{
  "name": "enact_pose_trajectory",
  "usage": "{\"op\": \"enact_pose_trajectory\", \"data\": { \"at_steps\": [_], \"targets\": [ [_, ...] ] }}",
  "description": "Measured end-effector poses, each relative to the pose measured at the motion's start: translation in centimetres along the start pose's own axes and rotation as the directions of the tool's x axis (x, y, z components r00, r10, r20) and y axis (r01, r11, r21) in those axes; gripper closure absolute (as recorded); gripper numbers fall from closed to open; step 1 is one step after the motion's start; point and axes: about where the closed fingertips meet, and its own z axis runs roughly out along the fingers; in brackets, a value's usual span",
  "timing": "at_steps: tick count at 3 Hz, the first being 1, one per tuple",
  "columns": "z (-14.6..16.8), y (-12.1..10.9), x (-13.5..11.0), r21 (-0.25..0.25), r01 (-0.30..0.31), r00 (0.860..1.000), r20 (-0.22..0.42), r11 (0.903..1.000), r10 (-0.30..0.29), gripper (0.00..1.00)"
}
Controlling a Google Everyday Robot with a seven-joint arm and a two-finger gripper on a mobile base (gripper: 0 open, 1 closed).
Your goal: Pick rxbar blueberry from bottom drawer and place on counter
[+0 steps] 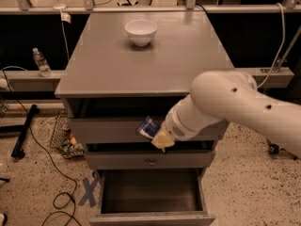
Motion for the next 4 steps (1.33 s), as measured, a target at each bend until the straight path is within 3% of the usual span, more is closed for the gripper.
{"op": "enact_pose_trajectory", "data": {
  "at_steps": [1, 3, 4],
  "targets": [
    [-3.5, -3.8, -3.0, 0.038, 0.038, 0.999, -0.004, 0.9985, -0.038, 1.0],
    [-9.9, -8.3, -8.4, 0.169, 0.116, 0.993, -0.04, 0.9787, -0.111, 1.0],
    [-9.9, -8.3, -8.4, 0.169, 0.117, 0.993, -0.04, 0.9787, -0.111, 1.0]
  ]
}}
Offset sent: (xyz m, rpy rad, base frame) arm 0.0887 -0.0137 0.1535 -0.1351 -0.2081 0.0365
